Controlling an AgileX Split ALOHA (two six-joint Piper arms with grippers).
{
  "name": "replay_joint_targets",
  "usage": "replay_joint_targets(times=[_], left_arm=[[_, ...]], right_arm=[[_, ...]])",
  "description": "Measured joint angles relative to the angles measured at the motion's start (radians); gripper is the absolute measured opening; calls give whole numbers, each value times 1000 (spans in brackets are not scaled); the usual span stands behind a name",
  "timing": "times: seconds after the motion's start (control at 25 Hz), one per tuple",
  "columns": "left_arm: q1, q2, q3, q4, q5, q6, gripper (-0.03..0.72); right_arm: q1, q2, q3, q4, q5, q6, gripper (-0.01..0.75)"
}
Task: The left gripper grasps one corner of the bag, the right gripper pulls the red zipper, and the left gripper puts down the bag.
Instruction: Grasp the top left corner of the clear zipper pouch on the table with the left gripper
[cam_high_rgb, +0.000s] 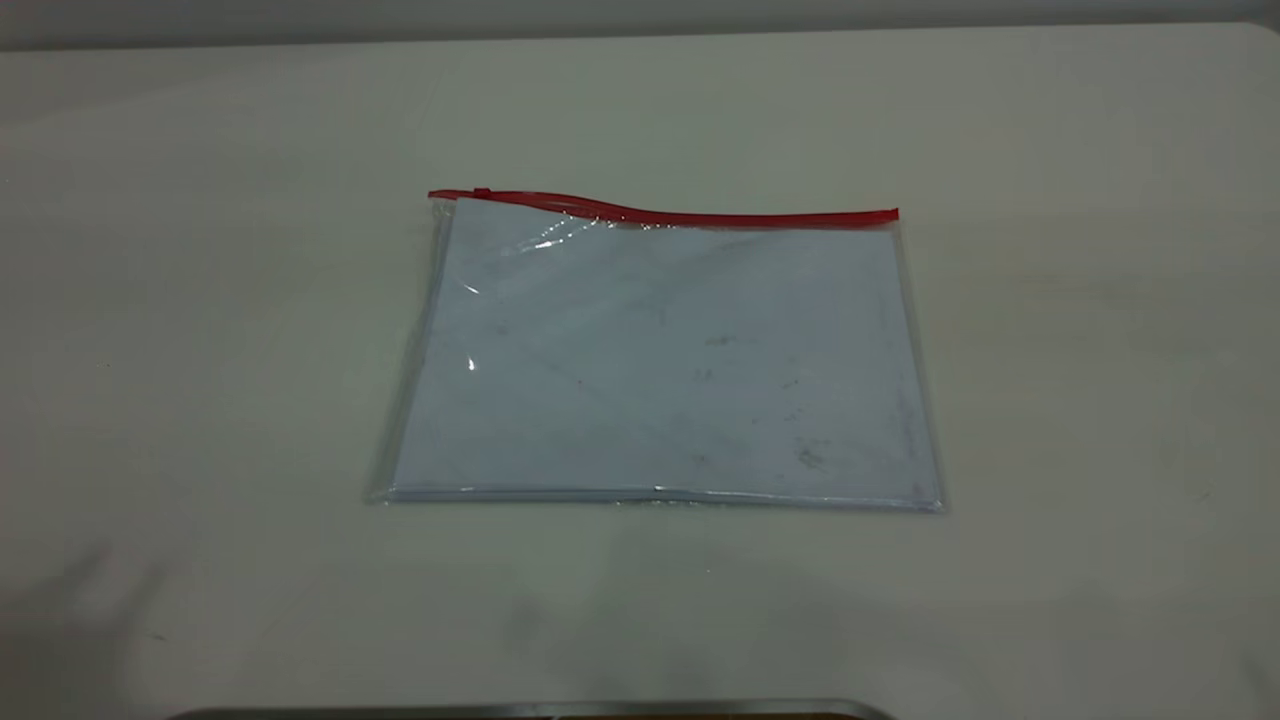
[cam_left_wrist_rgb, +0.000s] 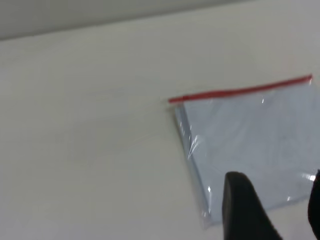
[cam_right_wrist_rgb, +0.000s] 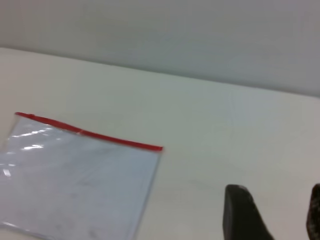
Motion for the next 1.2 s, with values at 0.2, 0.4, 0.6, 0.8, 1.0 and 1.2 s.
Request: replay_joint_targets(times=[0.2,0.4,0.6,0.8,1.0,1.2], left_arm=[[0,1,0,-22,-8,2,383],[0,1,0,-24,-11,4,383],[0,10,0,-24,9,76,383],[0,41,0,-24,20,119,383],[0,87,0,-24,-1,122,408],[0,186,-3,-27,-32,110,467]], right_arm=[[0,1,0,110,13,0,357],[0,1,0,132,19,-14,357],[0,2,0,129,15,-87,357],[0,2,0,101,-17,-104,357],[0,3,0,90,-34,-104,401],[0,51,0,90,-40,-94,524]])
